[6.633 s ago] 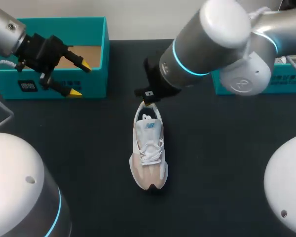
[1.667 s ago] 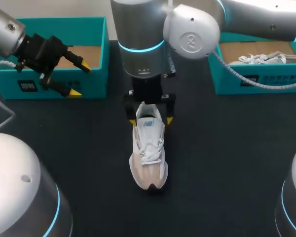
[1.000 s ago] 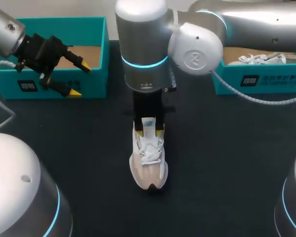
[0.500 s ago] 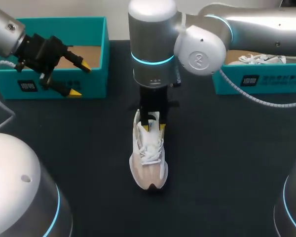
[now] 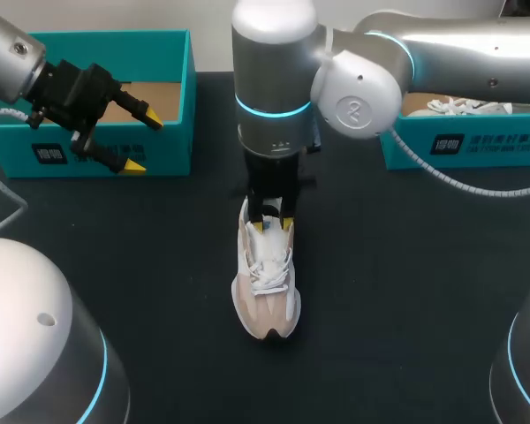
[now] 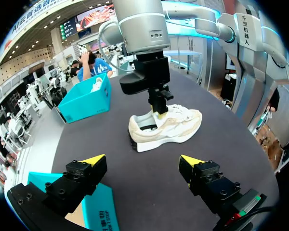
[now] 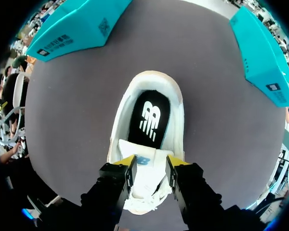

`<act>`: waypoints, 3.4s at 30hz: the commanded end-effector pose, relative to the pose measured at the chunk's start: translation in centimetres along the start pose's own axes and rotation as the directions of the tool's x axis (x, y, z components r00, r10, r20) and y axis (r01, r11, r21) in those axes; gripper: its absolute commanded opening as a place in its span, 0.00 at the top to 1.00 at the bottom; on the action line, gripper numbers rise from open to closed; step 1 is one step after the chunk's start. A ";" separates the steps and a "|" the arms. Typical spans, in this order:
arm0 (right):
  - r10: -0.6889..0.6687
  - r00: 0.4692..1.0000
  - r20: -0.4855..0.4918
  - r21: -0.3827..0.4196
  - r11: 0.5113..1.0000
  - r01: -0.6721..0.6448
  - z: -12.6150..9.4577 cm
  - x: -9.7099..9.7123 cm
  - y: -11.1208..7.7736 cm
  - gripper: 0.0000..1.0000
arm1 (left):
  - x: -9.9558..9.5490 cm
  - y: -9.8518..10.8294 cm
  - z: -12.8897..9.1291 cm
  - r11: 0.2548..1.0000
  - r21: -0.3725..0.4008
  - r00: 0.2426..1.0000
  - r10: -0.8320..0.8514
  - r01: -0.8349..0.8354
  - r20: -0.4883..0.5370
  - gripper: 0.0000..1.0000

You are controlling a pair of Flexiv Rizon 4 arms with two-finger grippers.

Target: Take the shoe out of the shoebox, open the shoe tongue, remove and reinsert the insole, then place the shoe into the shoebox

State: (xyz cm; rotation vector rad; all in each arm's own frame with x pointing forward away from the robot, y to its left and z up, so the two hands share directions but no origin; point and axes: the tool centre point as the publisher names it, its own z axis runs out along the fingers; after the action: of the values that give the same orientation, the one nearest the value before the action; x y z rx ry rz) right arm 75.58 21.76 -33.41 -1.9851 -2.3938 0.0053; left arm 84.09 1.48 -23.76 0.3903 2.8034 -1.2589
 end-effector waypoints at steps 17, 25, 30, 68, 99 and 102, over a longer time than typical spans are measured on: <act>-0.632 0.719 0.290 -0.086 0.731 0.677 -4.4 -0.3 3.9 0.00 | 0.0 0.0 0.0 1.000 -0.003 1.000 0.000 0.000 -0.001 0.00; -0.799 0.532 0.280 0.006 0.555 0.832 -3.0 1.0 5.5 0.00 | 0.0 0.0 0.0 1.000 -0.003 1.000 0.000 0.000 -0.001 0.00; -0.866 0.427 0.259 0.060 0.456 0.888 -1.5 1.0 7.1 0.00 | 0.0 0.0 0.0 1.000 -0.003 1.000 0.000 0.000 -0.001 0.00; -0.887 0.381 0.261 0.129 0.424 0.897 3.0 -3.3 9.5 1.00 | 0.0 0.0 0.0 1.000 -0.003 1.000 0.000 0.000 -0.001 0.00; -0.933 0.234 0.274 0.115 0.273 0.955 -18.3 -5.3 8.6 1.00 | 0.0 0.0 0.0 1.000 -0.003 1.000 0.000 0.000 -0.001 0.00; -0.924 0.243 0.296 0.113 0.286 0.951 -18.7 -5.6 8.6 1.00 | 0.0 0.0 0.0 1.000 -0.003 1.000 0.000 0.000 -0.001 0.00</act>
State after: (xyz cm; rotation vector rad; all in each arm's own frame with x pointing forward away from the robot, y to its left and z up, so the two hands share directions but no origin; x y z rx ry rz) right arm 86.07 17.83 -15.85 -0.1561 -3.3956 0.1999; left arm 84.08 1.48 -23.76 0.3901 2.8034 -1.2589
